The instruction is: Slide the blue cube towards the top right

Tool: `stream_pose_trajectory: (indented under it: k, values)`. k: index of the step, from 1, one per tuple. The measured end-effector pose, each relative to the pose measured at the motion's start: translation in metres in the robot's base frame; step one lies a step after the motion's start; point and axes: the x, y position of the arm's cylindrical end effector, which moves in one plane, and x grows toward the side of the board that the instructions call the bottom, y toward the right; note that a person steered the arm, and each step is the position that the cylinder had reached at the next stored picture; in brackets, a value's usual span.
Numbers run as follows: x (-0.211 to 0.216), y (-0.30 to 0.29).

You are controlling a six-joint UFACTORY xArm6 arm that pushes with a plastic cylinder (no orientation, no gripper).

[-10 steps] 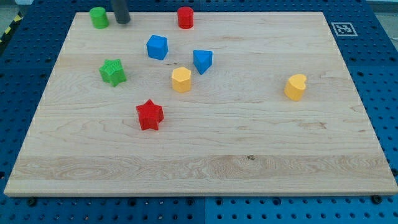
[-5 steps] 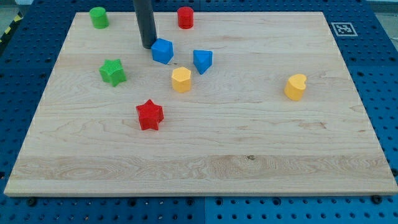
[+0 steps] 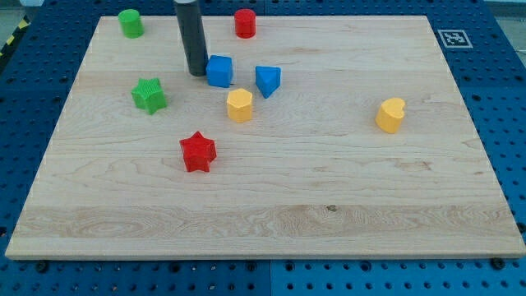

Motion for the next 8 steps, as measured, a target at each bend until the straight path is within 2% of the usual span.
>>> stream_pose_trajectory:
  k: [2,5,8]
  values:
    - [0.013,0.053]
    - [0.039,0.068]
    - [0.032,0.141]
